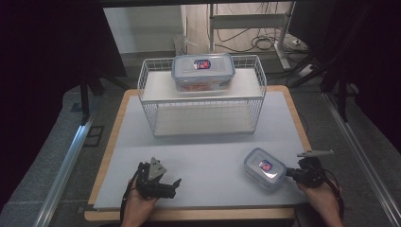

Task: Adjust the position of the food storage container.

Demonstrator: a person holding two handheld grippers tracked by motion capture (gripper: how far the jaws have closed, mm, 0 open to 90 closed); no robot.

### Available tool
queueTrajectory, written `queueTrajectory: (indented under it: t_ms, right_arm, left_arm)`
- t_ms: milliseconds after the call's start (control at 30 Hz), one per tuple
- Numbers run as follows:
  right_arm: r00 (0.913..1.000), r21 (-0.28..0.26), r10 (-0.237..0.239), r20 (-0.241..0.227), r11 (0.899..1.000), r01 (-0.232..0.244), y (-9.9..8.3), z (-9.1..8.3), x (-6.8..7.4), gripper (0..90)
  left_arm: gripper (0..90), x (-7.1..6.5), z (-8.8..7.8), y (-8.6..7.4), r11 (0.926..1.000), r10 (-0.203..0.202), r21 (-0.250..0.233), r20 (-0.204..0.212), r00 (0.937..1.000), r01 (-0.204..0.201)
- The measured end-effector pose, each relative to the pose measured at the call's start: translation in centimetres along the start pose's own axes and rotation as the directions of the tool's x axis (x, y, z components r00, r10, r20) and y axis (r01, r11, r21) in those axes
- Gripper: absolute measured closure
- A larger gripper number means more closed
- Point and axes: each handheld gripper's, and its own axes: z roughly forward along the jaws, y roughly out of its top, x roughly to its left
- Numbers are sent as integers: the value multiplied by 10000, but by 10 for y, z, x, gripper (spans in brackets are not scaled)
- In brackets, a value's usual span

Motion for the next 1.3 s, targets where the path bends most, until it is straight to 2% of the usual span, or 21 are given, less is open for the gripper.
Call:
queueTrajectory:
  t_ms: [233, 367, 500, 600, 700, 733, 1000, 1167, 1233, 1300]
  right_arm:
    - [9990, 19, -426, -96, 9991, 426, 24, 17, 9, 897]
    - [9976, 56, -694, -43, 9976, 694, 30, 23, 15, 897]
    - [9981, 100, -616, 56, 9981, 616, 21, 15, 13, 897]
    - [9985, 10, -472, -282, 9989, 473, 9, 5, 17, 897]
    - [9964, 21, -623, -579, 9980, 625, 5, 3, 24, 896]
    - [9962, 59, -694, -521, 9975, 698, 6, 5, 26, 897]
    - [9955, 127, -868, -384, 9961, 873, 30, 25, 24, 897]
    - [9927, 140, -1160, -334, 9931, 1165, 49, 41, 29, 897]
    - [9909, 102, -1340, -140, 9909, 1342, 57, 47, 29, 897]
    - [9913, 75, -1317, -74, 9913, 1317, 63, 51, 27, 897]
  left_arm:
    - [30, 0, 1, 0, 10000, 19, 68, 10, 10000, -19]
    - [30, -1, 0, 0, 10000, 27, 55, 9, 10000, -27]
    - [30, 0, 0, -1, 10000, 19, 62, -3, 10000, -19]
    - [31, 0, 1, -1, 10000, 6, 78, 18, 10000, -6]
    - [31, -1, 1, 0, 9999, 88, 97, 21, 10000, -88]
    - [31, -1, 1, 0, 9999, 108, 97, 15, 9999, -108]
    - [31, -1, 3, 0, 9999, 54, 149, 61, 10000, -55]
    - [31, -1, 3, 0, 9999, 26, 139, 101, 9999, -27]
    - [31, -1, 3, 0, 9999, 21, 139, 93, 10000, -23]
    - [32, 0, 3, -1, 9999, -19, 167, 101, 9999, 18]
